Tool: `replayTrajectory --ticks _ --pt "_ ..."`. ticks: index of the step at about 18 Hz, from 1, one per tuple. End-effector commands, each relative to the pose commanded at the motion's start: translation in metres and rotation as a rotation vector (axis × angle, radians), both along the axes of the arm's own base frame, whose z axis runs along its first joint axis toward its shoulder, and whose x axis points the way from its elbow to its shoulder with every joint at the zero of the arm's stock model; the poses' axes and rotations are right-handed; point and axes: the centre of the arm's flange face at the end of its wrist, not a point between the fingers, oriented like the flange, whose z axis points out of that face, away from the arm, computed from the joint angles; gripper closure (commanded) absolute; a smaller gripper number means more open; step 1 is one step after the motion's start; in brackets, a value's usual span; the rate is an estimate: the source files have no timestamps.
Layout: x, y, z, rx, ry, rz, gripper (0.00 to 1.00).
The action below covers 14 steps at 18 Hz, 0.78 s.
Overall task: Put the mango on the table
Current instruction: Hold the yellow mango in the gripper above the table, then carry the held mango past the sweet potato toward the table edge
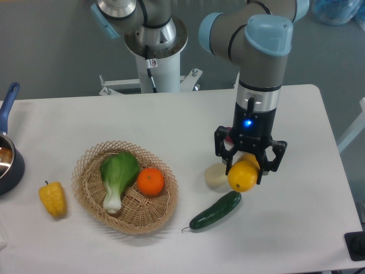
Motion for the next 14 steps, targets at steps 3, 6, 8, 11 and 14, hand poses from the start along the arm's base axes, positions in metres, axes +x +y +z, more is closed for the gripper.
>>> replayTrajectory --ticks 3,6,8,11,14 --pt "0.006 -0.009 -0.016 -0.03 0.007 -0.062 0.64" --pt "0.011 -0.016 -0.027 -0.06 0.019 -0.117 0.64" --pt "0.01 -0.026 -0.042 -0.106 0.03 -0.149 0.64" --pt "0.007 -0.041 -0.062 -0.194 0.061 -0.214 0.64" --pt "-0.013 -0.066 -0.071 -0.265 0.093 -0.25 0.64"
